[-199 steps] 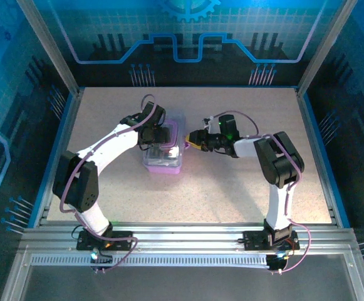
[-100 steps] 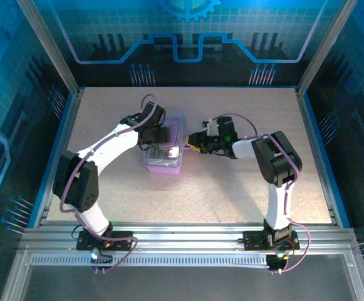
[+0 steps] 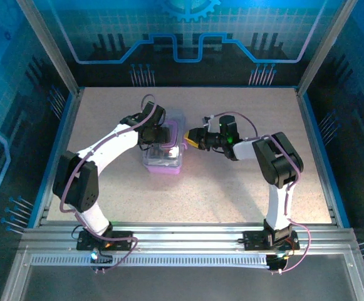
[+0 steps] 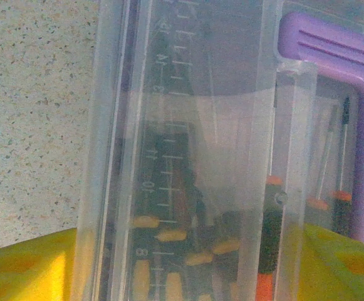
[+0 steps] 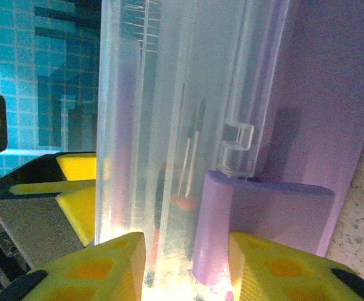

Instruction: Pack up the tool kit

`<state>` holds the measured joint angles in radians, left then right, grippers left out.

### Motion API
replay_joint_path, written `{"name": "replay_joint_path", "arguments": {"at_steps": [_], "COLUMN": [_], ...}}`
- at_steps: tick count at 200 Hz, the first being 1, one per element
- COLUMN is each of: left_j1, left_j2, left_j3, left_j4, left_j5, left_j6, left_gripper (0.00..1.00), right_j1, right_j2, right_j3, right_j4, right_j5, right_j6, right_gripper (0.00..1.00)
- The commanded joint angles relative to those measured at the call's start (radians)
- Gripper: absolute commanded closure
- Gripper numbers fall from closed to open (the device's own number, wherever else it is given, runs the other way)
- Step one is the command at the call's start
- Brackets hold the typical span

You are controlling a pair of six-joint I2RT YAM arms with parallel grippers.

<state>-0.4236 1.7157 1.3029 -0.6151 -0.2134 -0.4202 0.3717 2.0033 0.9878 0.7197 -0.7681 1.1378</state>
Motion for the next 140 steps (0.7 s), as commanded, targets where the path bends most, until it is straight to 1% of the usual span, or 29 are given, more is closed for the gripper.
{"name": "replay_joint_path", "arguments": {"at_steps": [1, 55, 83, 98, 122, 140], "left_j1": [-0.012, 0.0, 0.0, -0.001, 0.0, 0.0], "left_j2": [0.122, 0.113, 0.113, 0.114, 0.106, 0.103], "left_j3": [-0.104, -0.125, -0.128, -0.128, -0.129, -0.132], "left_j4": [-0.161, -0.155, -0.152, -0.15, -0.149, -0.144], "left_j5": [0.075, 0.077, 0.08, 0.088, 0.096, 0.103], "left_j6": [0.027, 0.027, 0.025, 0.022, 0.019, 0.018], "left_gripper": [0.33, 0.32, 0.32, 0.32, 0.33, 0.33], "right_j1": [-0.001, -0.073, -0.079, -0.079, -0.073, -0.057], "right_j2": [0.023, -0.013, 0.001, 0.004, 0.0, 0.011], "right_j3": [-0.003, -0.033, -0.051, -0.057, -0.063, -0.053], "right_j4": [0.066, -0.01, -0.013, -0.043, -0.09, -0.097], "right_j5": [-0.028, -0.02, -0.013, 0.004, 0.036, 0.04], "right_j6": [0.016, -0.046, -0.054, -0.071, -0.101, -0.101], "right_gripper": [0.61, 0.61, 0.62, 0.68, 0.84, 0.89]}}
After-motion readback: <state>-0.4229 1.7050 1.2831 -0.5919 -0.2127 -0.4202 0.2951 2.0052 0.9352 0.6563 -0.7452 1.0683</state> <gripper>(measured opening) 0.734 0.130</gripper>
